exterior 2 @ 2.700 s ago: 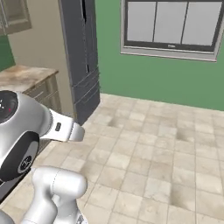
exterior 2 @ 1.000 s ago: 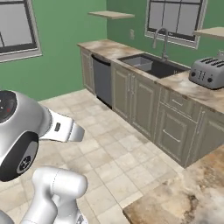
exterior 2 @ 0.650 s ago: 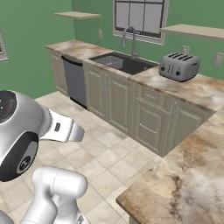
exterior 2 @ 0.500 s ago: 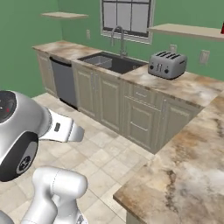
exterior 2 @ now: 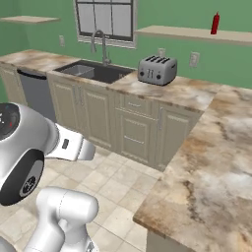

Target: Collect the paprika, ketchup, and shaker from the cabinet and place them next to the stove.

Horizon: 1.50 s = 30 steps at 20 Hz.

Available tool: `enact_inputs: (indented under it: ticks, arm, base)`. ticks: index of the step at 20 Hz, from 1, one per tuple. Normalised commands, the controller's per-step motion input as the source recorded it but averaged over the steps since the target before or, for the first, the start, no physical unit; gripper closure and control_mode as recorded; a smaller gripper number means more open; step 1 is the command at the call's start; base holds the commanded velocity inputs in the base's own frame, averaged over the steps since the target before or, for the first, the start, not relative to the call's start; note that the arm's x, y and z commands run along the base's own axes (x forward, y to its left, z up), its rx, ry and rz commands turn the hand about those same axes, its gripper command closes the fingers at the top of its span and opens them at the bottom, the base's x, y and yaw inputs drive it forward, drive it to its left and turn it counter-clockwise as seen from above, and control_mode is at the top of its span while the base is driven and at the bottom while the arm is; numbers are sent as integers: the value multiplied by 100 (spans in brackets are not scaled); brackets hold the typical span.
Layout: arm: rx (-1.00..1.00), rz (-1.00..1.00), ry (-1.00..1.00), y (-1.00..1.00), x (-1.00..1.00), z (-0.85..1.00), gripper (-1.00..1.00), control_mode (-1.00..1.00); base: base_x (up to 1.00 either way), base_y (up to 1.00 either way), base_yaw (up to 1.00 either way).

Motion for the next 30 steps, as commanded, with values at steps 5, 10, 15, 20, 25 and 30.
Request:
enact_inputs:
  ticks: [5, 10, 15, 20, 25, 30]
  arm:
    - [0, 0, 0, 0, 0, 0, -100, 100]
    - [0, 0, 0, 0, 0, 0, -100, 100]
    - [0, 0, 0, 0, 0, 0, -100, 100]
    - [0, 0, 0, 0, 0, 0, -100, 100]
    - [0, 0, 0, 0, 0, 0, -100, 100]
    - [0, 0, 0, 0, 0, 0, -100, 100]
  base:
    - [16, 93, -27]
    - [50, 96, -21]
    - [80, 54, -23]
    - [86, 24, -26]
    - [80, 3, -28]
    - [75, 0, -29]
